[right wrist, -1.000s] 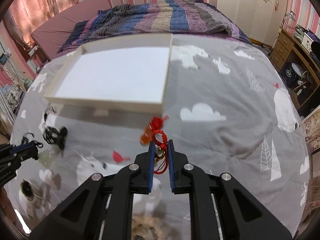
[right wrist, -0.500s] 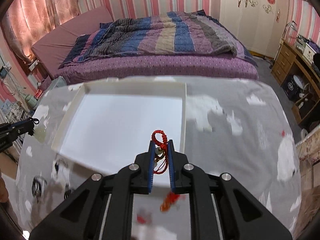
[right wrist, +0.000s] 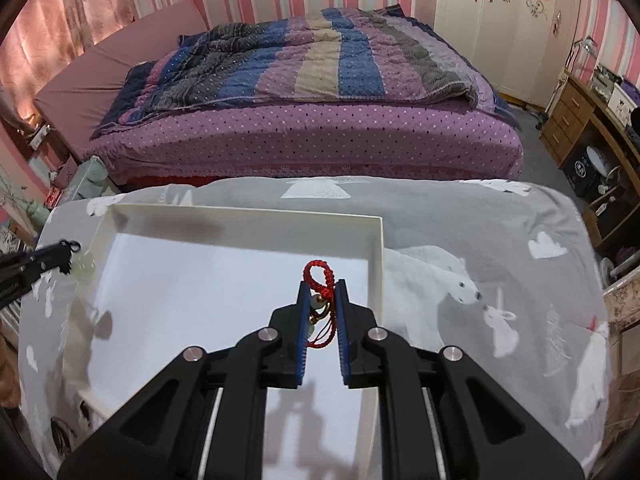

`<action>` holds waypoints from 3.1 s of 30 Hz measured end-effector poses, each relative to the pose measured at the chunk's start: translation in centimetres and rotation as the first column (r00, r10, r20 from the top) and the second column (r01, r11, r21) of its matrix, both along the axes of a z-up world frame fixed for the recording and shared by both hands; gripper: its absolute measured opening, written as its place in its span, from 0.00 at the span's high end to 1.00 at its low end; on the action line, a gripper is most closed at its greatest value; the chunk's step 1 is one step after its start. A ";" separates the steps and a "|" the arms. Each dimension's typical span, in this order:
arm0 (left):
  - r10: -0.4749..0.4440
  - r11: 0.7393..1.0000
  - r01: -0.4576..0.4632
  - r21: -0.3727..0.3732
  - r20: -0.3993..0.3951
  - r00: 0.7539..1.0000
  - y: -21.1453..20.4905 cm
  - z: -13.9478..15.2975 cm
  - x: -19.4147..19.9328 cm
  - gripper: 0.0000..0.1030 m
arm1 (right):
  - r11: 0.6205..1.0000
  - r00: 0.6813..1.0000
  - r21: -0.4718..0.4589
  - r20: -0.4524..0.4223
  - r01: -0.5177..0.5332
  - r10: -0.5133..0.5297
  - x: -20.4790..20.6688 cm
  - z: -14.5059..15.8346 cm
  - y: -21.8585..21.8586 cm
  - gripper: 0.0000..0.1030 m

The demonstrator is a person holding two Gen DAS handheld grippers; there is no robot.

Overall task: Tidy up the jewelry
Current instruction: 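Lift and carry both held pieces over the white tray with both tools, then open both tools to drop the charm and necklace into the tray, then move both tools back from the tray toward the remaining jewelry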

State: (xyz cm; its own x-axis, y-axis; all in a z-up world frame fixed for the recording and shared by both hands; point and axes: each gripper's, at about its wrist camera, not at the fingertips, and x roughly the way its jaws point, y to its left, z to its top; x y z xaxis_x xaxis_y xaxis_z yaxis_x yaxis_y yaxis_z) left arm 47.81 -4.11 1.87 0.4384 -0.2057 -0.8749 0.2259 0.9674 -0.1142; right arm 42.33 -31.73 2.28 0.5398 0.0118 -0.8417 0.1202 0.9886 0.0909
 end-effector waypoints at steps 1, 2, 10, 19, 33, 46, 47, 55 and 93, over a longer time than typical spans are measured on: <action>-0.002 1.000 0.002 -0.001 -0.004 1.000 -0.2 -0.5 0.3 0.87 | 1.000 1.000 0.008 0.003 0.002 -0.002 0.5 -0.5 -0.1 0.88; -0.008 1.000 0.008 0.001 -0.009 1.000 -0.5 -1.1 0.8 0.87 | 1.000 1.000 0.011 0.008 -0.002 0.002 0.8 -0.9 -0.1 0.88; -0.022 0.999 0.022 0.023 -0.021 1.000 -2.5 -3.7 2.3 0.87 | 1.000 0.999 -0.007 -0.030 -0.029 0.029 3.6 -4.0 0.9 0.88; -0.003 1.000 0.004 0.029 -0.042 0.999 -2.7 -5.4 3.2 0.87 | 1.000 0.997 -0.015 -0.076 -0.025 0.023 4.7 -5.7 1.3 0.88; -0.012 0.997 0.011 0.071 0.011 1.000 -3.5 -3.5 1.8 0.40 | 0.999 0.999 -0.010 -0.034 -0.034 0.033 3.7 -3.1 1.5 0.49; 0.061 0.998 -0.064 0.020 0.131 0.989 1.0 8.3 -7.8 0.20 | 0.997 0.997 -0.059 0.064 -0.045 0.049 -6.5 8.9 1.8 0.43; 0.076 0.997 -0.078 0.011 0.142 0.987 1.7 9.3 -8.8 0.20 | 0.997 0.996 -0.064 0.069 -0.043 0.048 -7.4 9.6 1.7 0.43; 0.129 0.991 -0.135 0.004 0.253 0.959 5.3 14.3 -17.5 0.08 | 0.998 0.989 -0.066 0.143 -0.018 0.027 -15.5 15.0 2.1 0.33; 0.115 0.985 -0.137 0.106 0.191 0.975 12.5 -2.4 -34.9 0.03 | 0.996 0.997 0.044 -0.029 -0.073 0.075 -30.9 -1.4 5.6 0.33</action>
